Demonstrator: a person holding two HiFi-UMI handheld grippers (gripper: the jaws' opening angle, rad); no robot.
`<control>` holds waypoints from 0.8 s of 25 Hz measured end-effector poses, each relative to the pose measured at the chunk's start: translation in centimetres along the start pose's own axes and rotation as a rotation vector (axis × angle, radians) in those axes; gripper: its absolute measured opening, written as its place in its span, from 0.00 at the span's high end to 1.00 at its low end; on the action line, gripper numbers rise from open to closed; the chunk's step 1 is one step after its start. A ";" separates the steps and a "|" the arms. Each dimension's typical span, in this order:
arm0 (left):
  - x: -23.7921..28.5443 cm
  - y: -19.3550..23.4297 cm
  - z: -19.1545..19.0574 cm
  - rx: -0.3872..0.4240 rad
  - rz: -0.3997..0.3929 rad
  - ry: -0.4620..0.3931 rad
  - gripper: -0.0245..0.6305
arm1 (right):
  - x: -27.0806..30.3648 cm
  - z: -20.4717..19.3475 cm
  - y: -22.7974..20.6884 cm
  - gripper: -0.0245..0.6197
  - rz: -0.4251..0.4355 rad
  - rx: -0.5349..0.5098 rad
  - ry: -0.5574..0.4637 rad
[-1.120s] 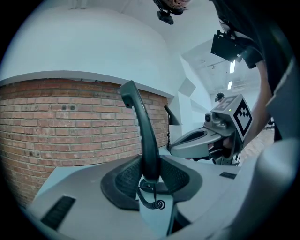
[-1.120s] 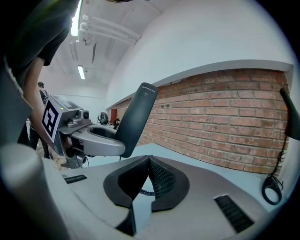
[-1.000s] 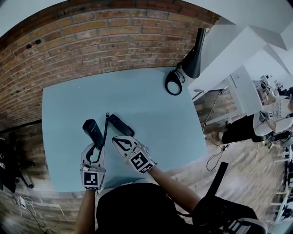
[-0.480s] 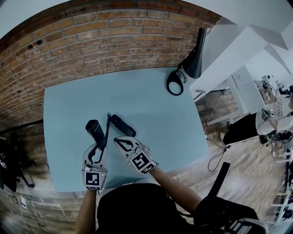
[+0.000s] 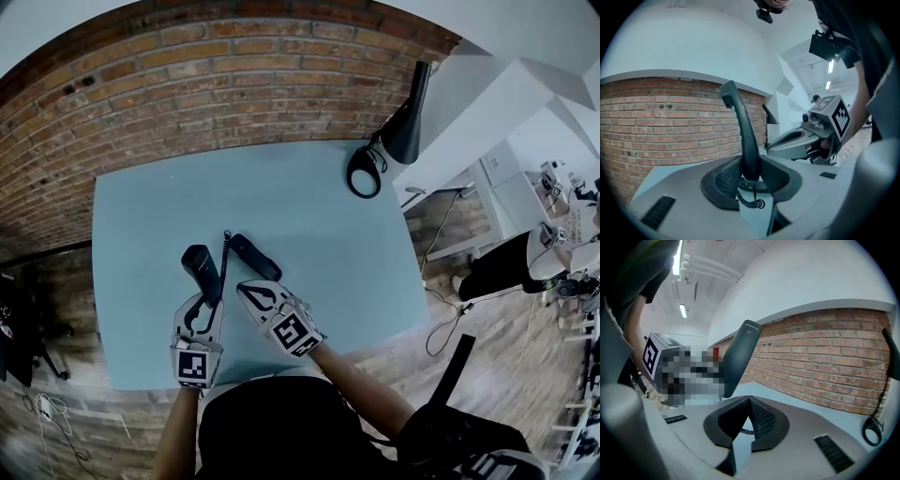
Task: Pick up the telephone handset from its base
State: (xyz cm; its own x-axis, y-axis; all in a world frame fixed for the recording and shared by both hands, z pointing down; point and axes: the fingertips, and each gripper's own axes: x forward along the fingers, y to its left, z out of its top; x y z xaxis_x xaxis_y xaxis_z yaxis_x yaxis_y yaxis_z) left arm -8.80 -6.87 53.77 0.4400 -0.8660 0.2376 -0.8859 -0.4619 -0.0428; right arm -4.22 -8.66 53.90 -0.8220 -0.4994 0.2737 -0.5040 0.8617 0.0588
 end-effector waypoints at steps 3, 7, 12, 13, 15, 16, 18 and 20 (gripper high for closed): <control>0.0 0.0 -0.1 -0.002 0.001 -0.001 0.74 | 0.0 -0.3 0.0 0.96 0.001 0.005 0.000; 0.2 0.0 -0.2 -0.006 0.003 -0.006 0.74 | 0.0 -0.1 -0.2 0.96 -0.001 0.006 -0.006; 0.3 -0.1 -0.3 -0.007 -0.001 0.003 0.74 | -0.1 -0.1 -0.2 0.96 -0.002 0.009 -0.004; 0.3 -0.2 -0.4 -0.009 -0.001 0.005 0.74 | -0.1 -0.2 -0.2 0.96 -0.002 0.008 -0.003; 0.4 -0.2 -0.5 -0.008 -0.003 0.004 0.74 | -0.2 -0.2 -0.3 0.96 -0.004 0.008 -0.002; 0.5 -0.2 -0.5 -0.005 -0.004 0.000 0.74 | -0.2 -0.3 -0.4 0.96 -0.005 0.008 -0.002; 0.7 -0.3 -0.4 -0.002 -0.006 -0.002 0.74 | -0.2 -0.3 -0.6 0.96 -0.007 0.007 -0.002; 0.8 -0.2 -0.4 -0.007 -0.007 0.003 0.74 | -0.2 -0.2 -0.7 0.96 -0.008 0.009 -0.002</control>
State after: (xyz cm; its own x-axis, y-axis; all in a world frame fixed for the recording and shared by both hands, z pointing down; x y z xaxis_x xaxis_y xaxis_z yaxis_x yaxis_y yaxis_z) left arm -8.32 -7.36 54.35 0.4462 -0.8620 0.2405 -0.8837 -0.4669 -0.0342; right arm -3.70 -9.14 54.02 -0.8185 -0.5066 0.2711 -0.5130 0.8568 0.0524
